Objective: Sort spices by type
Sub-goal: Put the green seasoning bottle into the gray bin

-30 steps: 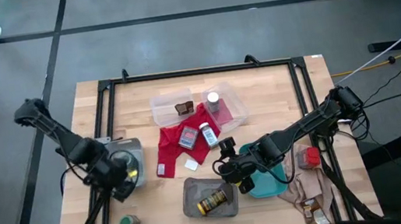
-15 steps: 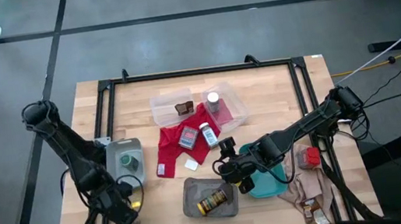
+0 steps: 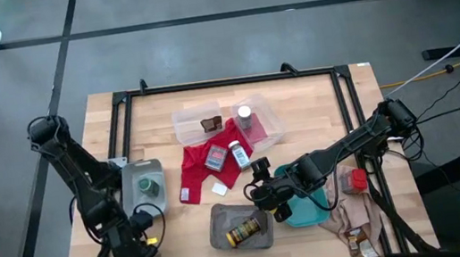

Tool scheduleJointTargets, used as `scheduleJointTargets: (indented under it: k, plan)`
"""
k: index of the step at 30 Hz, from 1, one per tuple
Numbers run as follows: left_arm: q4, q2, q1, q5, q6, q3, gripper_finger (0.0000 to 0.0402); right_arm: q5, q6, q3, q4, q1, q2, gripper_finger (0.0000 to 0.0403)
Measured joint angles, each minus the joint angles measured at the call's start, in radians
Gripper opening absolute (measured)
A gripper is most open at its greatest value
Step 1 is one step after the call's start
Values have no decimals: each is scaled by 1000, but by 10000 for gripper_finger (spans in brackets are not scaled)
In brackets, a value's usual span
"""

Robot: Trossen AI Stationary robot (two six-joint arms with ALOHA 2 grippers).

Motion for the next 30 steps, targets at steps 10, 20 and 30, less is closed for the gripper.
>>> scheduleJointTargets:
  k: [10,20,30]
  plan:
    - [0,0,-6,-23,-5,0,255,0,32,0,0,0,0,271]
    - [18,0,-6,-24,-52,0,255,0,37,0,0,0,0,271]
    - [44,44,-5,-28,-45,2,255,0,37,0,0,0,0,271]
